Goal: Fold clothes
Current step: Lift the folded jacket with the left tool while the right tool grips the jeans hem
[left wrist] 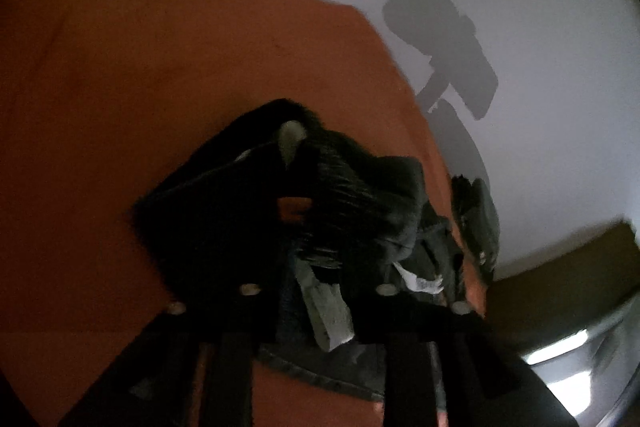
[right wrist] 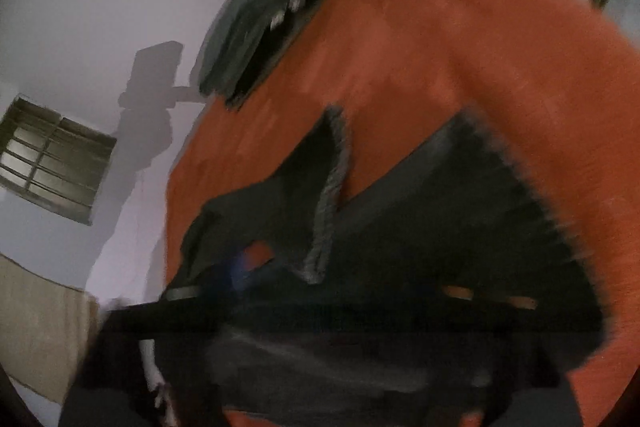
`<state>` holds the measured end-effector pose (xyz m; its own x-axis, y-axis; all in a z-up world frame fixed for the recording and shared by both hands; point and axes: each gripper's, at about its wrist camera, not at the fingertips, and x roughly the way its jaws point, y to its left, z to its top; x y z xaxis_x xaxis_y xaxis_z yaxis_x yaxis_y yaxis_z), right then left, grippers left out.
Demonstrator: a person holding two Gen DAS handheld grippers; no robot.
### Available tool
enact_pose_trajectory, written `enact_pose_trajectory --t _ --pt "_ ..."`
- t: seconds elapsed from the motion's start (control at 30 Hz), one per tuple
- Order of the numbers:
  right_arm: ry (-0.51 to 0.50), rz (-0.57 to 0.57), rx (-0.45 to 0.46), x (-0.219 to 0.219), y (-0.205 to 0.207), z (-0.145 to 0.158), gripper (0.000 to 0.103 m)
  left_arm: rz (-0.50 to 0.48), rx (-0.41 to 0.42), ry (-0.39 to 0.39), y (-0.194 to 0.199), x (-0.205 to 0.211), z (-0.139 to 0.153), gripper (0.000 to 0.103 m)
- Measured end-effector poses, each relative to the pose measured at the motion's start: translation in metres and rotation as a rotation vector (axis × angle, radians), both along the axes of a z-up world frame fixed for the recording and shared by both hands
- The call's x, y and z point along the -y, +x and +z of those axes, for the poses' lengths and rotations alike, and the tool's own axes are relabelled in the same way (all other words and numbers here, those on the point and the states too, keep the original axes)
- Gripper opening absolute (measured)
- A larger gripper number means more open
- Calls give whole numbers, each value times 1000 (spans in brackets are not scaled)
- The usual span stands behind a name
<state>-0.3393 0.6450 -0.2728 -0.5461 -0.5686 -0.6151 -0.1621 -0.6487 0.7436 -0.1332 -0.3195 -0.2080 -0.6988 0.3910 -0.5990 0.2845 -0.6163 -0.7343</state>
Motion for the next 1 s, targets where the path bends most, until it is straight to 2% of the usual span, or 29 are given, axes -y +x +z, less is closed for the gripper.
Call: enact_pose_trajectory --t 0.1,0.2,0.27,0.33,0.4,0.47,0.5,0.53,0.57,0.63,0.73,0.9,1.0 --pt "-50 27 109 35 -29 -29 84 2 36 21 -2 0 1 52" --pt "-152 5 233 63 -42 -60 84 -5 50 62 -7 -11 5 52" --pt "-169 -13 253 79 -46 -70 84 13 49 107 -10 -18 8 52" --pt "-80 -61 216 86 -48 -69 84 40 49 137 -11 -21 10 52" --pt "8 -108 178 93 -50 -69 83 65 76 127 -13 -21 10 52" --pt "48 -106 194 98 -56 -71 67 82 107 133 -13 -18 4 52" --pt "75 -104 210 100 -58 -69 53 90 120 140 -12 -16 1 52" --pt "83 -103 218 102 -60 -70 27 98 129 160 -11 -14 -4 52" --pt "64 -97 213 101 -60 -67 12 107 137 186 -9 -12 -9 52" --pt "49 -98 192 98 -57 -55 7 122 148 261 -6 -9 -19 52" --pt "102 -109 93 89 -49 -14 5 126 164 379 -7 -12 -31 53" --pt "139 -73 -17 74 -48 40 5 113 165 382 -26 -27 -30 59" --pt "155 -45 -11 72 -48 48 5 128 135 415 -38 -33 -25 62"
